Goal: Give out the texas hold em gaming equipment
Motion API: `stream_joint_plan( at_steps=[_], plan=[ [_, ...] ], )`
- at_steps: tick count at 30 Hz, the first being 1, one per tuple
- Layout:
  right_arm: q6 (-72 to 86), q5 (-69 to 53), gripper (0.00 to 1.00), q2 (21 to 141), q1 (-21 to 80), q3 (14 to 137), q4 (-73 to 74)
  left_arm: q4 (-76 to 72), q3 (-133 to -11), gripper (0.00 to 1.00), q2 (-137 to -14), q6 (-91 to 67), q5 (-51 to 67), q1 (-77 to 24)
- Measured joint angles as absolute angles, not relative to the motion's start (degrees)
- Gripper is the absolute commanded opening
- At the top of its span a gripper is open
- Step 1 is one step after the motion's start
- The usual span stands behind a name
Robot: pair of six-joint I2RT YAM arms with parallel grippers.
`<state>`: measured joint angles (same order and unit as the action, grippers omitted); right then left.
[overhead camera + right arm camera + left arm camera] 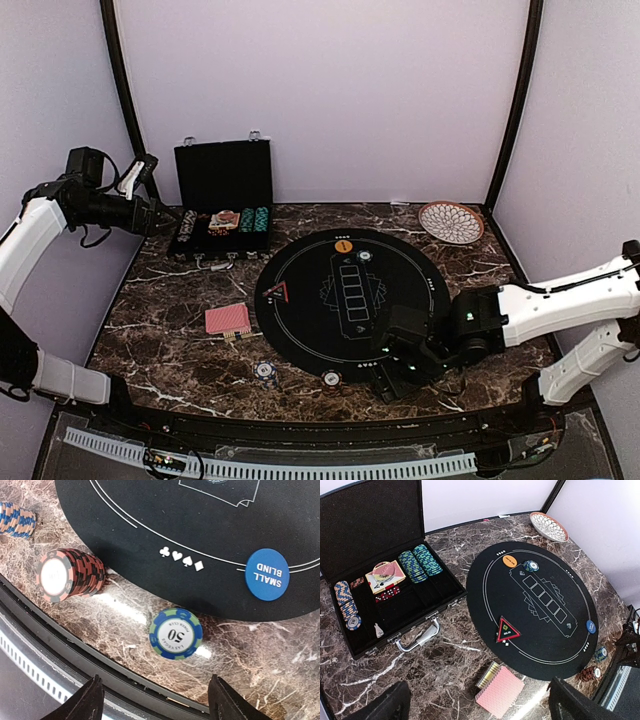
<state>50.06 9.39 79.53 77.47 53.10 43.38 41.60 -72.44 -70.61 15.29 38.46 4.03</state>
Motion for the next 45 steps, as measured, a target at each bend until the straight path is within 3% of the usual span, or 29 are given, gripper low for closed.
stream_joint_plan(
  at_steps=[12,30,38,45],
  plan=[
    [47.99,9.89,0.72,89.06,77.49,53.69,41.76,41.95,-72.44,0.99,-70.85,15.14,39.90,4.01],
    [44.16,9.87,0.64,89.95,72.60,54.26,39.44,42.06,-72.44,0.99,-70.46,14.98,40.05,4.03],
    [42.63,8.49,0.57,92.16,72.01,54.52,38.52,42.15,-72.44,0.99,-70.46,15.25,39.99,4.03],
    [42.30,7.90,0.43,92.20,71.66,54.52,38.22,42.19,-72.44,0.99,-70.46,15.53,39.94,4.03]
  ],
)
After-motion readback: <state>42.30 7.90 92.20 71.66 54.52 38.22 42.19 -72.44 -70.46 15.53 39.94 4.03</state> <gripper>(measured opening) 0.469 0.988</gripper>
